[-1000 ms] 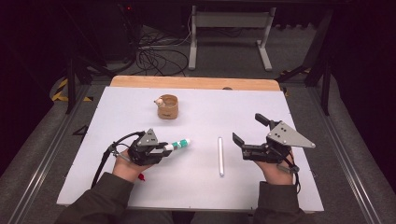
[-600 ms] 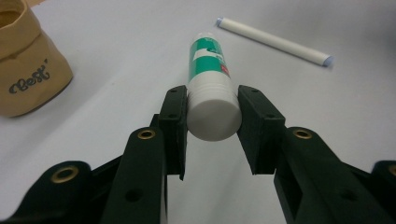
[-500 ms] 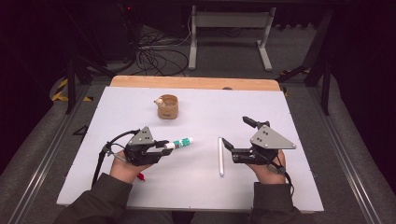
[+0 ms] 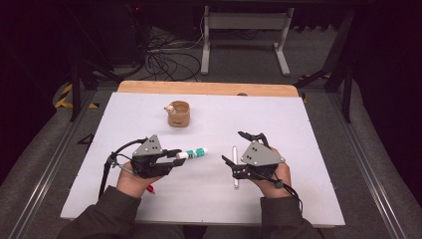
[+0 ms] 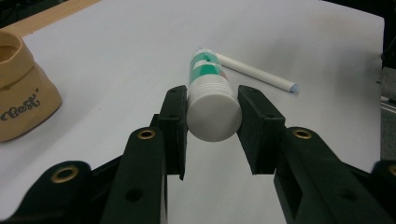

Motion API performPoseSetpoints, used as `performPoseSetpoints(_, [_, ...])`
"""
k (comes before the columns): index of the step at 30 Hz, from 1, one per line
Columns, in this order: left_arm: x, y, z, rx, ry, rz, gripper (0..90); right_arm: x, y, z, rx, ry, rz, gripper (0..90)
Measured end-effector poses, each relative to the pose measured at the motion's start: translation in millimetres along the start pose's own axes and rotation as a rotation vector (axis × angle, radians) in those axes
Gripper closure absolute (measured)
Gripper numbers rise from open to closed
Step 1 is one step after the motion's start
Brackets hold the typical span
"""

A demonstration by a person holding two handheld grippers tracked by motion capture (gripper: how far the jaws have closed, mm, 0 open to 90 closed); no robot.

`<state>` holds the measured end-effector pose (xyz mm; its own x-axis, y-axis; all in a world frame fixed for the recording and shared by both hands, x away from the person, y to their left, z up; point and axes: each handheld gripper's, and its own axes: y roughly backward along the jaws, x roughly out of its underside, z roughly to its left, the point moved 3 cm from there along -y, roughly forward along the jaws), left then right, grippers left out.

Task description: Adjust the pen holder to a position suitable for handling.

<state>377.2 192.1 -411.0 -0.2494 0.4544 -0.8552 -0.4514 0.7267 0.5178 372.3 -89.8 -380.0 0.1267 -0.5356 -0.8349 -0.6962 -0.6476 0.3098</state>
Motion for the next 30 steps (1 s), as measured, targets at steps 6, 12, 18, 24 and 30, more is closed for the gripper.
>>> performPoseSetpoints(6, [-1.8, 2.4, -2.6, 0.014, 0.010, -0.018, 65.5, -3.4, -12.6, 13.6, -0.015, 0.077, 0.033, 22.2])
performPoseSetpoints(12, [-2.8, 2.3, -5.2, 0.015, 0.004, -0.026, 65.5, -5.3, -24.8, 26.1, -0.035, 0.138, 0.056, 22.9])
performPoseSetpoints(18, [-4.1, 3.3, -7.5, 0.017, 0.006, -0.038, 65.5, -7.3, -32.6, 35.7, -0.038, 0.182, 0.071, 23.7])
performPoseSetpoints(24, [-4.8, 2.9, -9.1, 0.020, 0.010, -0.044, 65.5, -8.7, -38.6, 43.4, -0.016, 0.216, 0.087, 28.6])
performPoseSetpoints(30, [-5.2, 2.8, -10.2, 0.026, 0.012, -0.045, 65.5, -11.0, -43.2, 48.9, 0.009, 0.253, 0.097, 29.3])
